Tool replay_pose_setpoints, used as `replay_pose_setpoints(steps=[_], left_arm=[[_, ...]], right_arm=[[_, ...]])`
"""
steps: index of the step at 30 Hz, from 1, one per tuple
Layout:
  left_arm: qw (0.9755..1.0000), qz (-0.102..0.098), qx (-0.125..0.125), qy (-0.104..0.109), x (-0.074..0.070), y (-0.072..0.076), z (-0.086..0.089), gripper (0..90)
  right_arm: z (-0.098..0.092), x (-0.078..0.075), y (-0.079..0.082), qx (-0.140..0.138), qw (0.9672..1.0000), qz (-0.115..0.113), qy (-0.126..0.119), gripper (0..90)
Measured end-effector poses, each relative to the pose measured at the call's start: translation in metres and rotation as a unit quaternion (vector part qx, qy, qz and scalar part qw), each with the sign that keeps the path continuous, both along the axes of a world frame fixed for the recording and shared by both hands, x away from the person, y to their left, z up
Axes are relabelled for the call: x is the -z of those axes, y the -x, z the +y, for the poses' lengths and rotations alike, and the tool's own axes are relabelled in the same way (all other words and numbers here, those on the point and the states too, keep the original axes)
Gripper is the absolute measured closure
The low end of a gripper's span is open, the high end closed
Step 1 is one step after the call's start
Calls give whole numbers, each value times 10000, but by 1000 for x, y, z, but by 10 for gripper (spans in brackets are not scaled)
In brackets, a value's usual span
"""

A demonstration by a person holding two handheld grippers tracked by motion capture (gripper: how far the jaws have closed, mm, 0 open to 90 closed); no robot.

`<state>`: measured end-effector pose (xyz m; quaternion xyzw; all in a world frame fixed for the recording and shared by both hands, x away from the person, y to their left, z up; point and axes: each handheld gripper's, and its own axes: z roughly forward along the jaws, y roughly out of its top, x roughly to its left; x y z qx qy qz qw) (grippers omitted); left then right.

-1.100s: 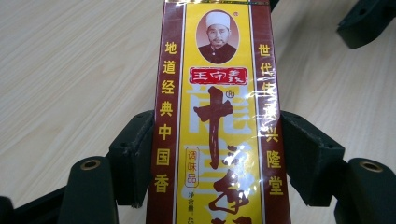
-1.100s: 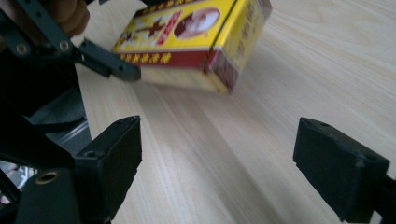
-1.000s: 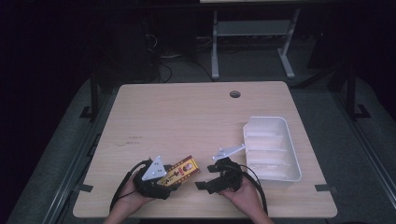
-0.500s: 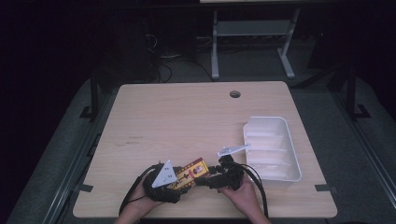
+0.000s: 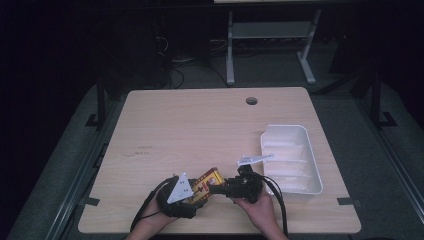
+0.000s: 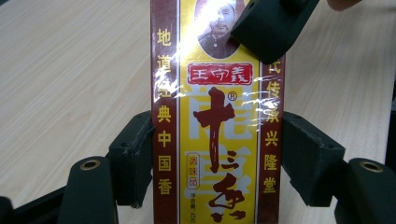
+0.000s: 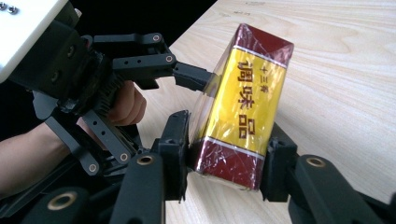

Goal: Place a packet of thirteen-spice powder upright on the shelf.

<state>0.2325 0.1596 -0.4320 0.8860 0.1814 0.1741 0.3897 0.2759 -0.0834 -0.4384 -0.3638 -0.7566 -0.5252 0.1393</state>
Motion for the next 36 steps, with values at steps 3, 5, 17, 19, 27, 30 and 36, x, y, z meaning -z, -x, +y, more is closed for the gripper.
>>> replay_pose_setpoints(steps=[3, 5, 17, 19, 27, 30, 36], left_arm=[[10000, 42, -14, 23, 0, -1, 0, 292], [9999, 90, 19, 99, 0, -3, 1, 286], [9992, 256, -127, 290, -4, -8, 18, 243], [9991, 255, -171, 300, -4, -9, 21, 242], [9979, 363, -344, 418, -3, -15, 35, 243], [9974, 397, -389, 451, -3, -16, 40, 243], [9967, 446, -459, 491, -2, -19, 45, 242]], right_arm=[[5, -6, 1, -48, 9998, -99, 152, 661], [7, -12, 3, -89, 9993, -233, 262, 676], [4, -41, -6, -244, 9891, -739, 1248, 677], [3, -46, -9, -348, 9865, -815, 1380, 677], [0, -65, -16, -842, 9707, -1177, 1917, 677], [-2, -72, -20, -1043, 9673, -1206, 1973, 677], [-5, -84, -27, -1457, 9565, -1447, 2074, 677]])
